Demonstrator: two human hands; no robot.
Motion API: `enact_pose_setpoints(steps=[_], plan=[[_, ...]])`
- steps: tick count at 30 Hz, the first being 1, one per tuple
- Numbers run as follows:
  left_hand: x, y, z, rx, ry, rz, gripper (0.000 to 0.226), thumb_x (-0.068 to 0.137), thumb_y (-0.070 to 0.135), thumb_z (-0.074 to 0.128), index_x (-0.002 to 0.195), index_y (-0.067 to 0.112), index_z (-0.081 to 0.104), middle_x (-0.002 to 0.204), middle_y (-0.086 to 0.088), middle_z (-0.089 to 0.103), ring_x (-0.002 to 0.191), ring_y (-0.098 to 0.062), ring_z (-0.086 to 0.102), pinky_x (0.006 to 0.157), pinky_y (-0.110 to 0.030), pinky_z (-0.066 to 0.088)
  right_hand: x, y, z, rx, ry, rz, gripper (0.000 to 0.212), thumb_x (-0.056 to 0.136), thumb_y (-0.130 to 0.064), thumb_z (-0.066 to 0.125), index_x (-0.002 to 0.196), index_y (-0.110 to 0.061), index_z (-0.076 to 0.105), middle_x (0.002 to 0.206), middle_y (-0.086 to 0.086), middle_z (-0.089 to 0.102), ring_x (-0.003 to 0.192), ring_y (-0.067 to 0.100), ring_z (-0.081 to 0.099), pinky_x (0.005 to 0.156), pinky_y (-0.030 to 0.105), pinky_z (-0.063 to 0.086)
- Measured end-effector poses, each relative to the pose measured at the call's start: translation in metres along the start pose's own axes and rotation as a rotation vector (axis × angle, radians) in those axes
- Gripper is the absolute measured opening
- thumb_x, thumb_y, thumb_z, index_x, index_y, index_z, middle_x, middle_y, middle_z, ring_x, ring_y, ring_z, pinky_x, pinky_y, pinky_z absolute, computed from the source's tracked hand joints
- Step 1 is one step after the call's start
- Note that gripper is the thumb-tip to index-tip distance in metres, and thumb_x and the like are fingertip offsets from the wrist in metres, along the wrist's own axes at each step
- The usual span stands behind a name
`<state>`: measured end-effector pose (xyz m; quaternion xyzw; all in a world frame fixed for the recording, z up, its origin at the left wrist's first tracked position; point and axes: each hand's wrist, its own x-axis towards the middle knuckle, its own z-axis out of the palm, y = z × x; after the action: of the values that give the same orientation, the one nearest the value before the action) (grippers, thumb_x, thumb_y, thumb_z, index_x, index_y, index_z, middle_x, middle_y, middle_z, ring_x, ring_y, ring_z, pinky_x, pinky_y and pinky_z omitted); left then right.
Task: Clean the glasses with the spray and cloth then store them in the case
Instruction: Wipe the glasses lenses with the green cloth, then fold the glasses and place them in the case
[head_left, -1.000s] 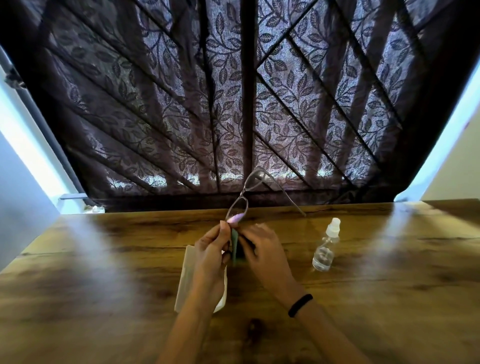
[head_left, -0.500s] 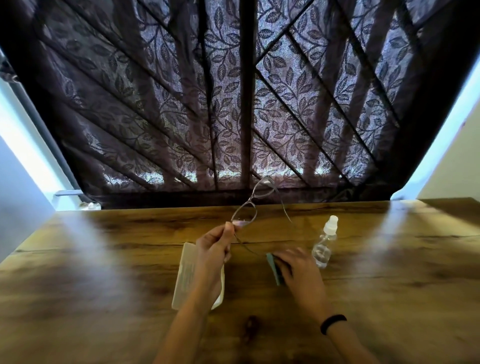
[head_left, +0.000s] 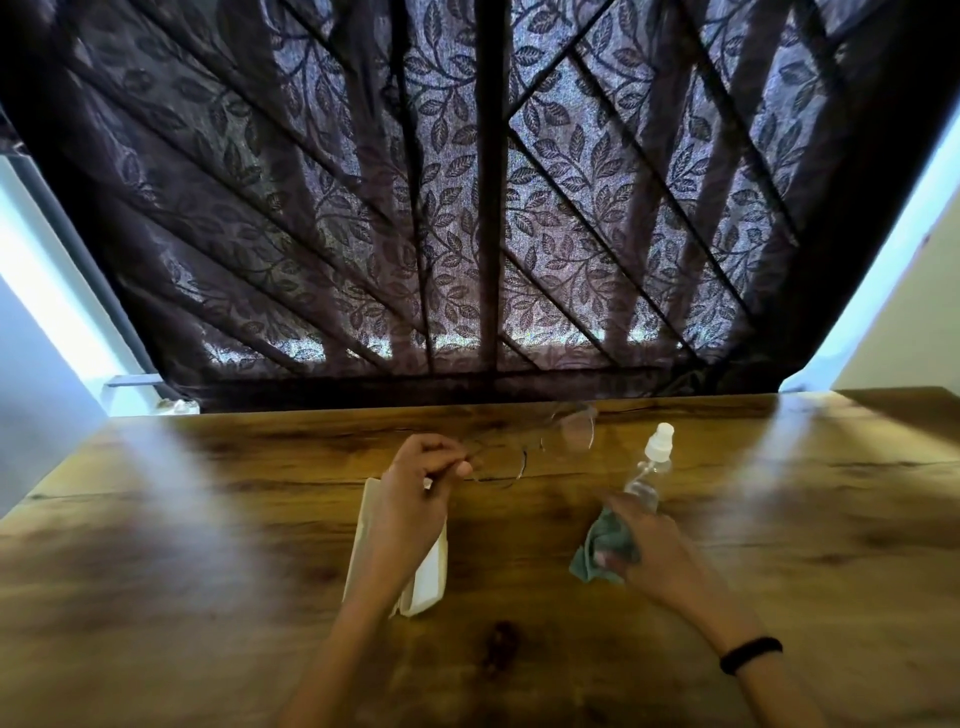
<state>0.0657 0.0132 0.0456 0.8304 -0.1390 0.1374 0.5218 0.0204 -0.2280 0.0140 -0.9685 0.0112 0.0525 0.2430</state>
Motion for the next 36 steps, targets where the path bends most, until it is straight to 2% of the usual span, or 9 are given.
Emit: enact_pose_setpoints(steps=[2,5,10,14,19,22,27,33,36], plan=[[-0.004,-0.003,0.0,0.02,0.016,0.038,0.036,0.082,0.008,0.063,0.078,0.043,0.061,0.095,0.014,0.055,0.088,-0.006,0.06,0.071,-0.022,0.052,-0.003,-0.007,-0.014,0.088,0.114,-0.013,0.038,0.09,-0.029,0.053,0.127,-0.024,0.046,0.127,0.002,0.055,0.109,0.017,0.056,0.09,0.032,0.049],[-0.008,-0.007,-0.002,0.131,0.042,0.118,0.02,0.078,0.0,0.065,0.08,0.019,0.073,0.091,0.019,0.053,0.091,0.013,0.053,0.073,-0.001,0.04,0.0,-0.018,-0.029,0.488,0.26,0.007,0.026,0.093,-0.028,0.046,0.106,-0.011,0.06,0.103,0.008,0.067,0.079,0.011,0.065,0.063,0.02,0.053],[-0.013,-0.014,-0.003,0.193,-0.003,0.235,0.019,0.076,-0.006,0.065,0.083,0.01,0.072,0.096,0.012,0.056,0.086,0.005,0.059,0.076,-0.001,0.042,0.011,-0.027,-0.031,0.818,0.212,0.047,0.029,0.093,-0.026,0.047,0.089,-0.004,0.065,0.079,0.007,0.067,0.058,0.008,0.059,0.039,0.012,0.04],[-0.016,-0.017,-0.002,0.171,-0.1,0.259,0.031,0.076,-0.008,0.065,0.094,0.016,0.07,0.105,0.016,0.052,0.094,0.003,0.056,0.082,-0.002,0.041,0.016,-0.026,-0.018,0.851,0.28,0.019,0.01,0.087,-0.011,0.058,0.083,-0.005,0.066,0.068,0.005,0.064,0.044,-0.004,0.052,0.04,0.007,0.038],[-0.017,-0.024,-0.004,0.153,-0.16,0.182,0.06,0.077,0.005,0.069,0.123,0.036,0.048,0.129,0.013,0.041,0.102,0.004,0.055,0.087,-0.016,0.047,0.017,-0.022,-0.004,0.829,0.39,0.084,0.014,0.083,-0.009,0.064,0.097,-0.008,0.064,0.081,0.006,0.068,0.068,0.009,0.063,0.051,0.009,0.048],[-0.016,-0.026,-0.002,0.075,-0.188,-0.037,0.057,0.08,0.022,0.067,0.131,0.03,0.043,0.113,0.021,0.055,0.1,-0.004,0.062,0.086,-0.028,0.049,0.016,-0.02,0.003,0.793,0.461,0.077,0.018,0.082,-0.009,0.064,0.1,-0.006,0.064,0.084,0.006,0.069,0.076,0.011,0.065,0.058,0.015,0.052],[-0.013,-0.026,0.002,0.104,-0.101,-0.15,0.031,0.082,0.018,0.065,0.113,0.02,0.061,0.085,0.022,0.063,0.086,0.005,0.062,0.079,-0.017,0.051,0.015,-0.021,0.008,0.685,0.509,0.05,0.023,0.081,-0.011,0.066,0.104,-0.005,0.065,0.095,0.008,0.068,0.085,0.017,0.064,0.074,0.029,0.054],[-0.014,-0.017,0.005,0.099,-0.015,-0.115,0.029,0.084,0.016,0.063,0.113,0.019,0.062,0.092,0.013,0.065,0.085,0.005,0.06,0.068,-0.001,0.043,0.013,-0.021,0.012,0.524,0.536,-0.028,0.023,0.08,-0.012,0.068,0.102,-0.01,0.069,0.095,0.001,0.068,0.075,-0.007,0.055,0.061,0.004,0.045],[-0.015,-0.012,0.006,0.095,0.006,-0.091,0.025,0.084,0.015,0.063,0.109,0.018,0.065,0.089,0.012,0.066,0.087,-0.001,0.063,0.067,0.002,0.041,0.01,-0.023,0.011,0.417,0.518,-0.084,0.021,0.081,-0.014,0.066,0.102,-0.014,0.069,0.097,-0.003,0.067,0.079,-0.006,0.054,0.068,0.001,0.042]])
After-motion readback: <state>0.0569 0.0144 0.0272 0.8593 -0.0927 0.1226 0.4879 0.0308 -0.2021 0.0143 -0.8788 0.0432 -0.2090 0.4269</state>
